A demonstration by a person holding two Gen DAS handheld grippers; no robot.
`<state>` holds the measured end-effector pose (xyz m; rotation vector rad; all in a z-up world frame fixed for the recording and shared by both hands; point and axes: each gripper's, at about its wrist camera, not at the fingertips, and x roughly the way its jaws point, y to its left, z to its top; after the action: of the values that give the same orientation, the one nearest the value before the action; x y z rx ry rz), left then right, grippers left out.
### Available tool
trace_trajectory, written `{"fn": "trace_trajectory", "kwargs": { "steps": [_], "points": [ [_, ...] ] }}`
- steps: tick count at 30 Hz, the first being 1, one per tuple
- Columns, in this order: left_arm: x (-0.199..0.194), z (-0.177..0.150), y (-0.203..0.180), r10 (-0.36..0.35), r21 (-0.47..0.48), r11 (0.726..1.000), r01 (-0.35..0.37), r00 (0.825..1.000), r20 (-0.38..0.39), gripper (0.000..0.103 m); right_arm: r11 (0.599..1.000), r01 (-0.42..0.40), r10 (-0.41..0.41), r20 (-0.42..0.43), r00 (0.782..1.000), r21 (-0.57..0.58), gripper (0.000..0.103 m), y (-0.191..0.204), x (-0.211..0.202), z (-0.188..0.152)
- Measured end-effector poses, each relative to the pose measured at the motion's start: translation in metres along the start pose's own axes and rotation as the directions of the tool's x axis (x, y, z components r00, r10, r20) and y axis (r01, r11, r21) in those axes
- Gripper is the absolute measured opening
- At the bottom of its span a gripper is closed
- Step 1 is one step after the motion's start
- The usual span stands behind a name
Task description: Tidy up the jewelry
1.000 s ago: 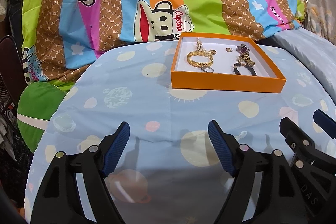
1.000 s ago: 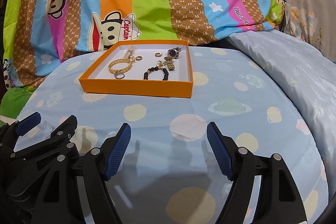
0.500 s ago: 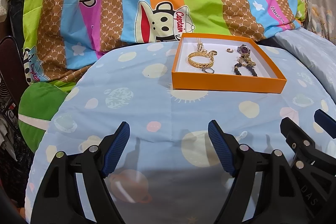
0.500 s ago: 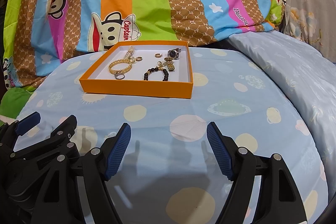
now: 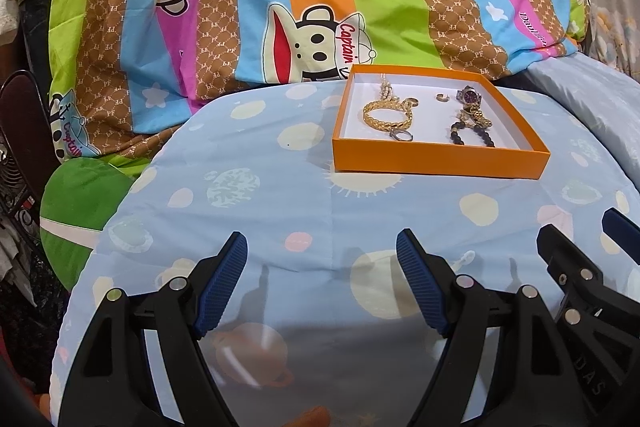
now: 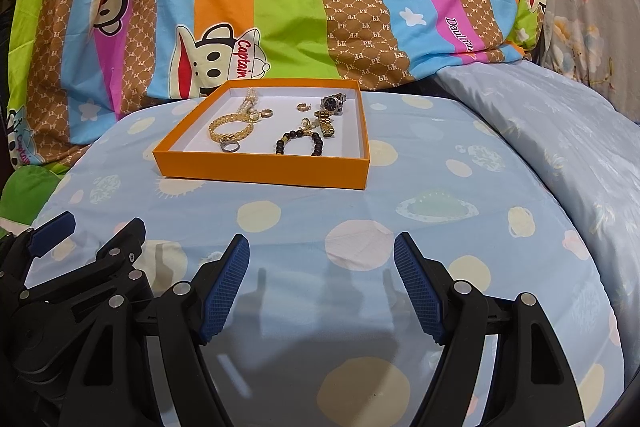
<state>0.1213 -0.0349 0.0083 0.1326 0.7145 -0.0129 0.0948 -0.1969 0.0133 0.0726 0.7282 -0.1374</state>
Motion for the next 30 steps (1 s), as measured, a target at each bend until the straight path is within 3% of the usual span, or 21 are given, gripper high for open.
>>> {"fn": "trace_trajectory", "kwargs": {
  "steps": [12, 16, 30],
  "points": [
    [-0.0029, -0.0008, -0.0009, 0.020, 0.001, 1.000, -0.020, 1.000, 0.015, 0.075, 1.000, -0.002, 0.002, 0.005, 1.000, -0.002, 0.074, 0.0006, -0.0014, 0.0015],
    [-0.0010, -0.0006, 0.0015, 0.040, -0.015, 0.999, -0.040, 0.999, 0.006, 0.082, 1.000, -0.007, 0.007, 0.007, 1.000, -0.006, 0.074, 0.0014, -0.0018, 0.0017],
    [0.0026, -0.0009, 0.0030, 0.019, -0.025, 1.000, -0.020, 1.000, -0.012, 0.082, 1.000, -0.005, 0.005, 0.015, 1.000, -0.017, 0.075, 0.0030, -0.0037, 0.0020]
  ]
}}
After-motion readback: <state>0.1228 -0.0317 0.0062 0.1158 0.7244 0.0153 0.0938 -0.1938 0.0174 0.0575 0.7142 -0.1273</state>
